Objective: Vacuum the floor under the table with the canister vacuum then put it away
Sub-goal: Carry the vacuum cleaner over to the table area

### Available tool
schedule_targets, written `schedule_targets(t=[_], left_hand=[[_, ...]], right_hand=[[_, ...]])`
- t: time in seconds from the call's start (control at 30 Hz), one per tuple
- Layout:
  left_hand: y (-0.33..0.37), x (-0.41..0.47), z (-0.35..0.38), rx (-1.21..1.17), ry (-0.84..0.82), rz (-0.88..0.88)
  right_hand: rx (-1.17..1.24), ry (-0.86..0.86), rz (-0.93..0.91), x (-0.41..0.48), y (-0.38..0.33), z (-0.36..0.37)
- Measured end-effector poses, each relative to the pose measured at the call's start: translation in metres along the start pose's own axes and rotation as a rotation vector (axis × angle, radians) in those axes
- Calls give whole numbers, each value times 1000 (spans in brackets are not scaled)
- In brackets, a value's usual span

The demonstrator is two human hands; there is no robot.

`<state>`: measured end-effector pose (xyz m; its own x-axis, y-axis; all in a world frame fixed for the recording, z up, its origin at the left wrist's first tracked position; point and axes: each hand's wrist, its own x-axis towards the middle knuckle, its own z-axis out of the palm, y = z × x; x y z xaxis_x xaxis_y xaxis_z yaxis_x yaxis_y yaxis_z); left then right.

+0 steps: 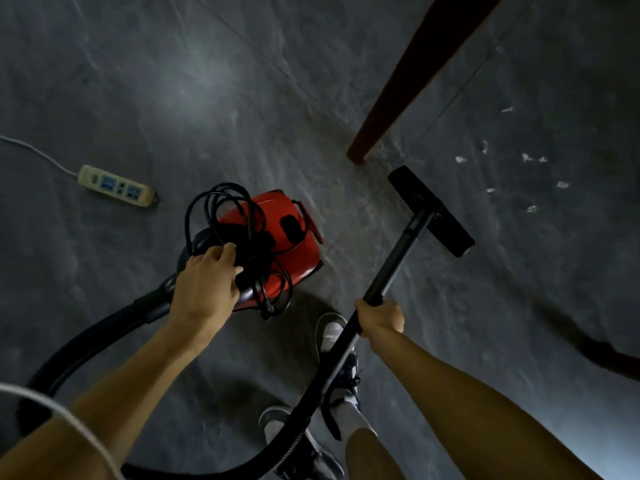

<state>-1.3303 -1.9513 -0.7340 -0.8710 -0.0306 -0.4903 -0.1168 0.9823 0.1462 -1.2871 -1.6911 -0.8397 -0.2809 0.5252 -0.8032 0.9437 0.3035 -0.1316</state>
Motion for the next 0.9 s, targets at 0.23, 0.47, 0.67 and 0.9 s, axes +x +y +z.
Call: schedule_targets(t=[0.23, 0.47, 0.67, 0.9], left_hand=[[-15, 43, 32, -16, -29, -17], [-27, 53, 40, -6, 44, 42], [-14, 51, 27, -98, -1, -45], [-7, 29, 0, -97, -167, -128]], right_hand=[[-30, -19, 58, 53, -29, 28], [-1, -81, 190, 107, -35, 59], [-143, -82, -14, 20, -87, 43], [-166, -235, -530, -73, -128, 60]])
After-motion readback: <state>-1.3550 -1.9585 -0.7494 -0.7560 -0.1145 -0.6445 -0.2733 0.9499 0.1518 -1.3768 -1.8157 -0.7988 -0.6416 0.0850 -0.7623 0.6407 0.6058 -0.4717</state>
